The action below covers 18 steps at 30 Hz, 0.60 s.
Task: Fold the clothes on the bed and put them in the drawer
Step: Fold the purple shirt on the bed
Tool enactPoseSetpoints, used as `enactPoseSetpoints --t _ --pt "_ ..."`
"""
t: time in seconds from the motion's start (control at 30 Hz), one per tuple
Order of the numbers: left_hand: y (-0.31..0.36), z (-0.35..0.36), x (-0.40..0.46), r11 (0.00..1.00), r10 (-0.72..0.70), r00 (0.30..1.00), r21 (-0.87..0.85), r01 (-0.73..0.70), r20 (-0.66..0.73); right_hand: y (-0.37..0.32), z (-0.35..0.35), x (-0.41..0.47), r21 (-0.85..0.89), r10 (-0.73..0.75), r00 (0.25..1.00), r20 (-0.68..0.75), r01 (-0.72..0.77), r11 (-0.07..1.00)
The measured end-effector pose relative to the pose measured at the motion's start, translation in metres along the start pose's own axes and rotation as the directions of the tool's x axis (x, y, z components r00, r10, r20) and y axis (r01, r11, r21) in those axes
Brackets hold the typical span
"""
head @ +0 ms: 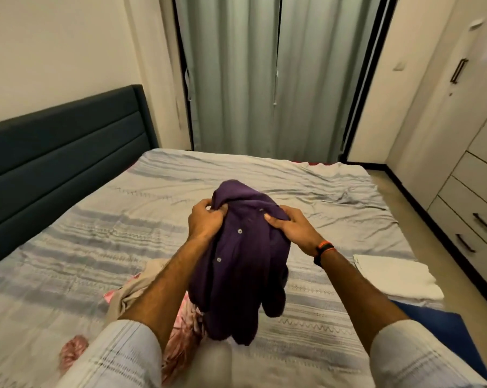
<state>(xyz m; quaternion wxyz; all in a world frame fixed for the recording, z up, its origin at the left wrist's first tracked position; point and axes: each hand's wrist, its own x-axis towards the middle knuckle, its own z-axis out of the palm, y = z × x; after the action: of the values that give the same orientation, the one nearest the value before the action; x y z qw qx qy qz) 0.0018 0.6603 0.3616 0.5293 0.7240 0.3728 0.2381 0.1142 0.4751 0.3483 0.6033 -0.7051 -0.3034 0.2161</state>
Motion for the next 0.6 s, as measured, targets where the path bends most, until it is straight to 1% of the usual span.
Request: enactPoseSetpoints --t 0.07,0.1,0.2,0.23,0.3,0.33,0.37,0.43,0.47,0.53,0.6 --pt "-0.003 0.002 0.004 0.992 -0.033 0.998 0.121 0.026 0.054 -0.008 0.003 0.007 -0.039 -0.029 0.998 -0.056 0.027 0.999" --pt "-0.004 0.004 0.006 0.988 -0.019 0.997 0.151 0.007 0.074 -0.011 0.004 0.011 -0.056 -0.048 0.995 -0.091 0.043 0.997" --pt "-0.003 0.015 0.006 0.977 0.127 0.980 0.154 -0.151 0.154 -0.015 0.006 0.022 -0.139 -0.108 0.982 -0.158 0.087 0.986" --pt "-0.003 0.020 0.005 0.969 0.177 0.960 0.134 -0.209 0.216 -0.016 0.006 0.024 -0.169 -0.118 0.980 -0.159 0.091 0.981" --pt "0.001 0.029 -0.001 0.953 0.237 0.897 0.091 -0.289 0.373 -0.017 0.005 0.026 -0.191 -0.142 0.981 -0.129 0.116 0.975" --pt "0.003 0.033 -0.002 0.943 0.259 0.869 0.086 -0.323 0.422 -0.018 0.004 0.025 -0.188 -0.146 0.983 -0.113 0.123 0.974" --pt "0.006 0.039 -0.003 0.931 0.274 0.855 0.102 -0.350 0.440 -0.021 0.002 0.022 -0.200 -0.156 0.982 -0.103 0.133 0.971" --pt "0.014 0.047 -0.005 0.912 0.296 0.869 0.154 -0.381 0.396 -0.025 -0.004 0.018 -0.211 -0.171 0.983 -0.068 0.153 0.965" --pt "0.016 0.051 -0.004 0.914 0.302 0.881 0.151 -0.376 0.364 -0.024 -0.009 0.016 -0.184 -0.160 0.986 -0.048 0.148 0.972" --pt "0.023 0.059 -0.005 0.939 0.293 0.901 0.084 -0.335 0.321 -0.017 -0.027 0.010 -0.120 -0.108 0.994 -0.012 0.106 0.987" --pt "0.030 0.067 -0.005 0.960 0.271 0.920 -0.009 -0.280 0.284 -0.006 -0.049 0.004 -0.137 0.013 0.999 0.030 -0.009 0.991"
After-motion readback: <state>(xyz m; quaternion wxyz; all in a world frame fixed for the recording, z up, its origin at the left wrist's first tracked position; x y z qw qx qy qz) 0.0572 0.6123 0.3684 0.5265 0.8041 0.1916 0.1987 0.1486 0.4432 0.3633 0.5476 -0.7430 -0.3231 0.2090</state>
